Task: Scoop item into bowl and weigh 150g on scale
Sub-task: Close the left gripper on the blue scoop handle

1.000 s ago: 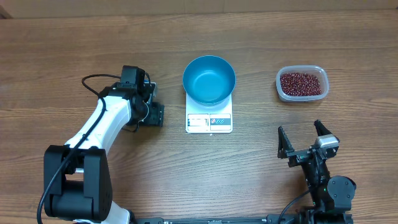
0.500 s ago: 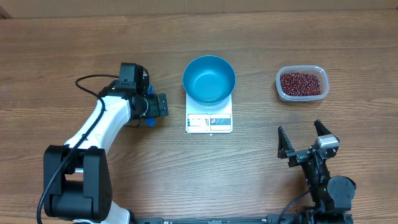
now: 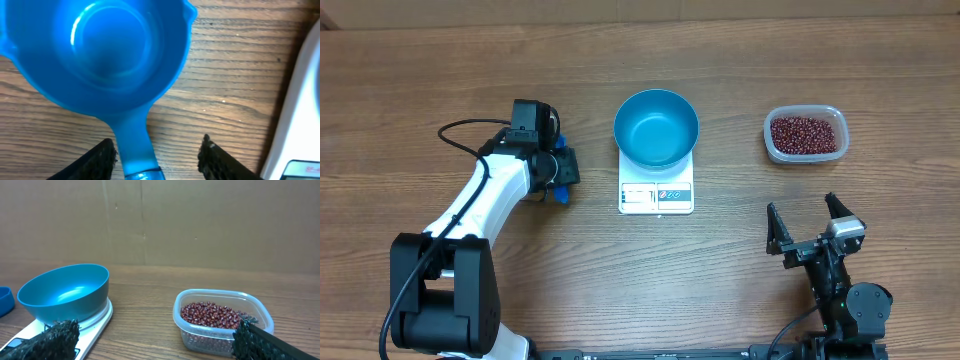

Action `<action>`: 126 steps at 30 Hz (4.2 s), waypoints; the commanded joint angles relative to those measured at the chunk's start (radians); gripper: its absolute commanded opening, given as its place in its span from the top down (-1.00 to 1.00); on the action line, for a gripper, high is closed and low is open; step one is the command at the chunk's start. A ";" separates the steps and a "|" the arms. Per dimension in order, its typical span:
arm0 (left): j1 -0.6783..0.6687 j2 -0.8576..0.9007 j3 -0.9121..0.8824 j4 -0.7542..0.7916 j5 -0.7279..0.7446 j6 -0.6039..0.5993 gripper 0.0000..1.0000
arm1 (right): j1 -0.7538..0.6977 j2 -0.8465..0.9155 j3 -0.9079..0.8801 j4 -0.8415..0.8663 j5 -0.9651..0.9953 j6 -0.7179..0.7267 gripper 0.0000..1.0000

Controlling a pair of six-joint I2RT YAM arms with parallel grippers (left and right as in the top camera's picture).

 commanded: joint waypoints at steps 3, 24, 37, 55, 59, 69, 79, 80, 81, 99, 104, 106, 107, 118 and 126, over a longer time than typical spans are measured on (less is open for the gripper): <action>0.004 0.016 -0.013 0.000 -0.072 -0.016 0.00 | -0.004 -0.009 -0.010 0.005 0.010 0.004 -1.00; 0.004 0.064 -0.018 0.032 -0.080 -0.023 0.17 | -0.004 -0.009 -0.010 0.005 0.010 0.004 -1.00; 0.004 0.064 -0.018 0.058 -0.114 -0.023 0.33 | -0.004 -0.009 -0.010 0.005 0.010 0.004 -1.00; 0.004 0.064 -0.018 0.060 -0.114 -0.011 0.61 | -0.004 -0.009 -0.010 0.005 0.010 0.004 -1.00; 0.004 0.063 -0.006 0.057 -0.114 -0.011 0.79 | -0.004 -0.009 -0.010 0.005 0.010 0.004 -1.00; 0.004 0.063 0.012 0.058 -0.114 -0.011 0.27 | -0.004 -0.009 -0.010 0.005 0.010 0.004 -1.00; 0.004 0.063 0.012 0.072 -0.114 -0.011 0.05 | -0.004 -0.009 -0.010 0.005 0.010 0.004 -1.00; 0.004 0.063 0.012 0.073 -0.114 -0.011 0.03 | -0.004 -0.009 -0.010 0.005 0.010 0.004 -1.00; 0.004 0.063 0.012 0.075 -0.114 -0.011 0.02 | -0.004 -0.009 -0.010 0.005 0.010 0.004 -1.00; 0.004 0.064 0.012 0.098 -0.113 -0.012 0.42 | -0.004 -0.009 -0.010 0.005 0.010 0.004 -1.00; 0.004 0.064 0.012 0.098 -0.111 -0.011 0.48 | -0.004 -0.009 -0.010 0.005 0.010 0.004 -1.00; 0.004 0.063 0.012 0.098 -0.110 -0.011 0.50 | -0.004 -0.009 -0.010 0.005 0.010 0.004 -1.00; 0.004 0.061 0.012 0.098 -0.109 -0.012 0.53 | -0.004 -0.009 -0.010 0.005 0.010 0.004 -1.00; 0.005 -0.007 0.142 -0.006 -0.087 -0.032 0.57 | -0.004 -0.009 -0.010 0.005 0.010 0.004 -1.00; 0.017 -0.076 0.360 -0.226 0.040 -0.244 0.65 | -0.004 -0.009 -0.010 0.005 0.010 0.004 -1.00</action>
